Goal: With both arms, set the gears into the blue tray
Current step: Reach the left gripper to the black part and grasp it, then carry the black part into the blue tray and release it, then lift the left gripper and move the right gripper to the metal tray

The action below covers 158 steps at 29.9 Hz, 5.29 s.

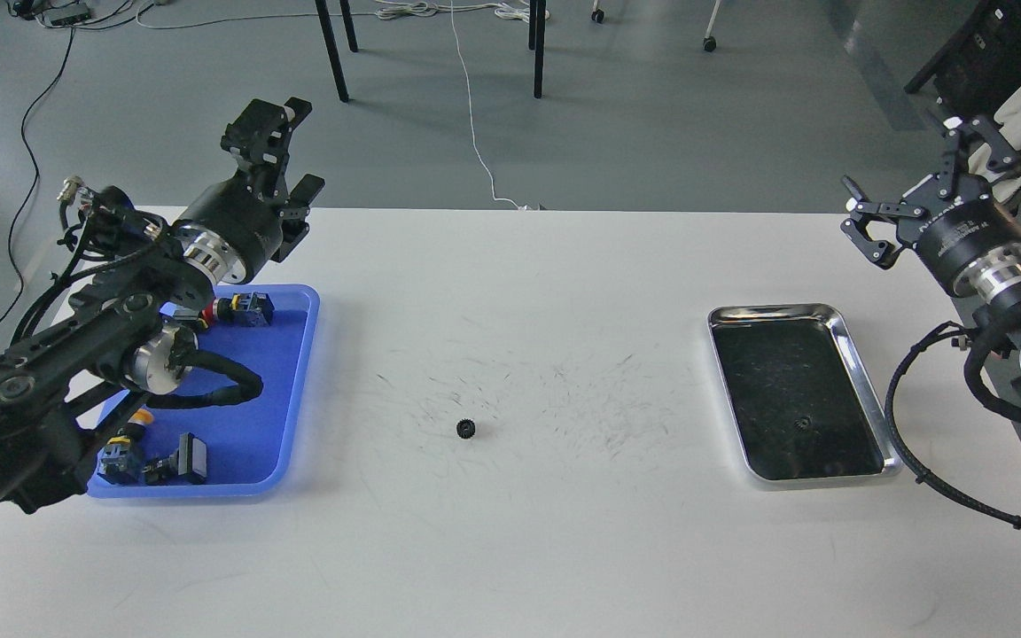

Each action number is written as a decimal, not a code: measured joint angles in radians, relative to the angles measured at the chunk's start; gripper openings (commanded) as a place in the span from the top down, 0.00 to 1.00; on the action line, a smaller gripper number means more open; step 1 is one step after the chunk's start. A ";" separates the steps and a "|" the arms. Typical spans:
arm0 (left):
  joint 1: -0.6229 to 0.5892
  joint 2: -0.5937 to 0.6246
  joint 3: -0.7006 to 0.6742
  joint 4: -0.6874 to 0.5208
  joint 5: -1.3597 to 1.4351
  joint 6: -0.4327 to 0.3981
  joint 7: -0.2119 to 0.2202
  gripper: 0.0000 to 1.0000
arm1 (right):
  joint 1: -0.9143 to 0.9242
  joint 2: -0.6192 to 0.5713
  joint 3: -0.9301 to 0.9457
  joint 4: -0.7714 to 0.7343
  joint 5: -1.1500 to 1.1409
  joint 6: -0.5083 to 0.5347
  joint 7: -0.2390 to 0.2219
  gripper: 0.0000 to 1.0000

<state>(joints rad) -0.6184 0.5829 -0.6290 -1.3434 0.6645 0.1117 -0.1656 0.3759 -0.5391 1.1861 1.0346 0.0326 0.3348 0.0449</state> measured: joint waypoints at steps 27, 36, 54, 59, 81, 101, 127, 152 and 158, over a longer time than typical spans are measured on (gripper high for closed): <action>0.271 -0.253 0.260 0.195 1.516 0.219 -0.037 0.05 | -0.149 0.108 0.030 0.044 0.084 0.047 0.009 0.02; 0.269 -0.263 0.259 0.267 1.517 0.224 -0.025 0.14 | -0.151 0.109 0.029 0.043 0.081 0.047 0.010 0.02; 0.268 -0.267 0.259 0.301 1.517 0.224 -0.013 0.84 | -0.150 0.108 0.029 0.044 0.079 0.047 0.010 0.02; 0.269 -0.268 0.259 0.302 1.517 0.224 -0.013 0.94 | -0.150 0.108 0.029 0.044 0.079 0.047 0.010 0.02; 0.230 0.055 0.126 0.112 1.429 0.256 -0.021 0.94 | -0.137 0.108 0.027 0.048 0.078 0.047 0.010 0.02; 0.266 0.109 0.191 0.392 1.198 0.261 -0.109 0.92 | -0.125 0.108 0.029 0.048 0.076 0.047 0.010 0.02; 0.208 0.051 0.193 0.470 1.092 0.262 -0.126 0.10 | -0.123 0.108 0.029 0.047 0.076 0.047 0.010 0.02; -0.209 -0.237 0.047 0.350 -0.275 0.036 -0.065 0.04 | 0.099 -0.184 -0.222 0.068 0.074 0.028 0.008 0.02; -0.186 -0.229 -0.068 0.384 -0.479 -0.178 0.003 0.03 | 0.399 -0.398 -0.554 0.196 -0.116 0.025 0.002 0.02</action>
<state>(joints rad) -0.8043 0.3539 -0.6971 -0.9597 0.1853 -0.0668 -0.1628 0.7746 -0.9374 0.6325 1.2308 -0.0838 0.3593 0.0473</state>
